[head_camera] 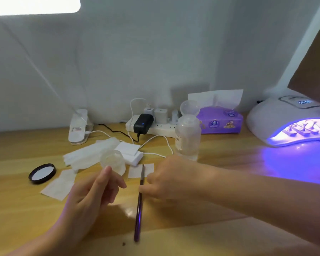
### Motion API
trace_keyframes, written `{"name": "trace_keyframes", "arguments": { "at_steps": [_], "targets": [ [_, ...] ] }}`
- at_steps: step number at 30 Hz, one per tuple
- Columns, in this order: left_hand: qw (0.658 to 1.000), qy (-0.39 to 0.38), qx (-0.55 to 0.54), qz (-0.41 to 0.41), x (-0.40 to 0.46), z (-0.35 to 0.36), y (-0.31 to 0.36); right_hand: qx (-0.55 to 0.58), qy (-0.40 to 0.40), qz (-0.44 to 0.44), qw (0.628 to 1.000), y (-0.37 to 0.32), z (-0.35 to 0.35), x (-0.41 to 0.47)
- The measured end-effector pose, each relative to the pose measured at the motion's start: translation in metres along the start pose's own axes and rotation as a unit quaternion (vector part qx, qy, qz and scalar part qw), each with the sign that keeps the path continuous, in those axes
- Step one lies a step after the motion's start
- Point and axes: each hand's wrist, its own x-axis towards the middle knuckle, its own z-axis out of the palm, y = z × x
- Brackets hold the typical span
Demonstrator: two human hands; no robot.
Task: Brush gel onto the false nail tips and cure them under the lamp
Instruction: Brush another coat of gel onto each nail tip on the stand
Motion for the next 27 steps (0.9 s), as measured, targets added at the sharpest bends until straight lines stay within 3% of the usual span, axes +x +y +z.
{"name": "trace_keyframes", "arguments": {
  "at_steps": [8, 11, 15, 20, 24, 27],
  "targets": [
    [0.999, 0.024, 0.01, 0.023, -0.012, -0.024, -0.002, -0.04, -0.004, -0.076, 0.996, 0.001, -0.009, 0.01],
    [0.998, 0.059, 0.003, 0.021, -0.015, -0.038, -0.004, -0.037, 0.097, -0.064, 0.993, 0.012, -0.006, 0.009],
    [0.995, 0.097, 0.001, 0.018, -0.016, -0.056, -0.007, 0.026, 0.272, 0.023, 0.962, 0.025, -0.01, 0.016],
    [0.993, 0.116, 0.012, 0.032, -0.015, -0.08, -0.012, 0.191, 0.467, 0.209, 0.838, 0.012, -0.028, 0.049],
    [0.99, 0.124, 0.02, 0.062, -0.007, -0.102, -0.015, 0.371, 0.509, 0.25, 0.735, -0.015, -0.041, 0.089],
    [0.981, 0.176, 0.024, 0.076, 0.003, -0.129, -0.021, 0.45, 0.523, 0.262, 0.675, -0.032, -0.051, 0.119]
  ]
}}
